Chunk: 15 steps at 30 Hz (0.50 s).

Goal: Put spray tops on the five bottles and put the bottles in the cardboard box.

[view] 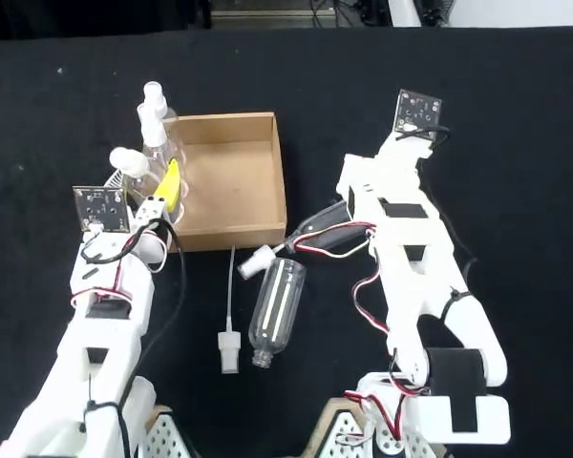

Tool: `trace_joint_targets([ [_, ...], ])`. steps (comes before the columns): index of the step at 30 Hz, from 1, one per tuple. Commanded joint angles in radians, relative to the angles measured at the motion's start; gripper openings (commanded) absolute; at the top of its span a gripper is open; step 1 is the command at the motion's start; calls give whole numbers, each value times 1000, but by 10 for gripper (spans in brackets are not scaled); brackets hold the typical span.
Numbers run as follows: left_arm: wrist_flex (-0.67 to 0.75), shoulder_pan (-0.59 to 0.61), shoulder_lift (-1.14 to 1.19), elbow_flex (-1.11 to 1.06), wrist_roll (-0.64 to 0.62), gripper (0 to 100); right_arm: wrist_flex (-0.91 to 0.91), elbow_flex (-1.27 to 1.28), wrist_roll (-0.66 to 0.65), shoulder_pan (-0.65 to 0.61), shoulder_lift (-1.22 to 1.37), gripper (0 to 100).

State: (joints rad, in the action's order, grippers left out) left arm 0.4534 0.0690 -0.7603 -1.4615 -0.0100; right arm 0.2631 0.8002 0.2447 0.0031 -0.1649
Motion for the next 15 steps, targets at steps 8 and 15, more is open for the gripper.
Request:
trace_joint_targets([
  [8, 121, -2, 157, 25, -3, 34, -26, -54, -9, 21, -8, 11],
  [15, 126, -4, 256, 82, -3, 36, -26, -56, -9, 21, -8, 11],
])
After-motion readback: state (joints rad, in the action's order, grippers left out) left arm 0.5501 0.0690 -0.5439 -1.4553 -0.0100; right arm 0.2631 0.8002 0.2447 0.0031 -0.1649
